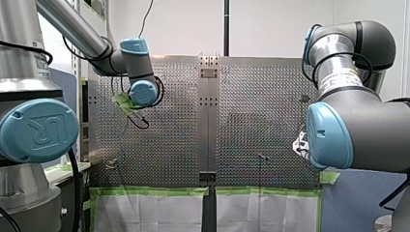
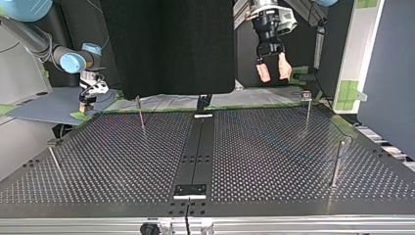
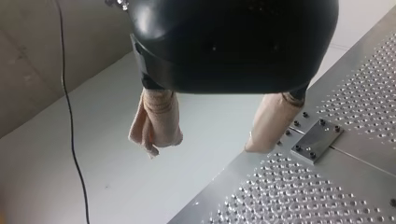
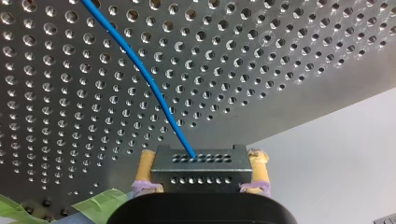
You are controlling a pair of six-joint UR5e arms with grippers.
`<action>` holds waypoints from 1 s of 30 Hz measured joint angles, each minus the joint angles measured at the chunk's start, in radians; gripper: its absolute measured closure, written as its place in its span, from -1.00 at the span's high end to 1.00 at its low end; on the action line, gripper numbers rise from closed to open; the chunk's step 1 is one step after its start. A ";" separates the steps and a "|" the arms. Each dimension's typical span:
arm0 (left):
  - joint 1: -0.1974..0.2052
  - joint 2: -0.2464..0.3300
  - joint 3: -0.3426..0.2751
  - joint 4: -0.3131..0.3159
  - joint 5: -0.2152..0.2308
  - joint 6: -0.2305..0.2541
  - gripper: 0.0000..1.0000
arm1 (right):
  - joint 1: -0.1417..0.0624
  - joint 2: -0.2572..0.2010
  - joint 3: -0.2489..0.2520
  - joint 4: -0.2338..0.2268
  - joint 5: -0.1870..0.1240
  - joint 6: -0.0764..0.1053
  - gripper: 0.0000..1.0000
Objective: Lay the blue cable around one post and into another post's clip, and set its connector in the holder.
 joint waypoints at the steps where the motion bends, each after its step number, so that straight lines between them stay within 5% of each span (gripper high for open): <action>1: 0.007 0.001 -0.008 0.005 0.005 -0.005 0.99 | 0.000 0.000 0.000 0.000 0.000 0.000 -1.00; 12: 0.097 -0.019 -0.100 0.037 0.092 -0.053 0.99 | 0.002 0.000 0.000 -0.001 0.000 -0.001 -1.00; 24: 0.200 -0.115 -0.199 0.038 0.195 -0.005 0.99 | 0.005 0.000 0.000 -0.003 0.000 -0.005 -1.00; 30: 0.252 -0.156 -0.178 0.025 0.247 -0.001 0.99 | 0.010 0.000 0.000 -0.005 -0.001 -0.009 -1.00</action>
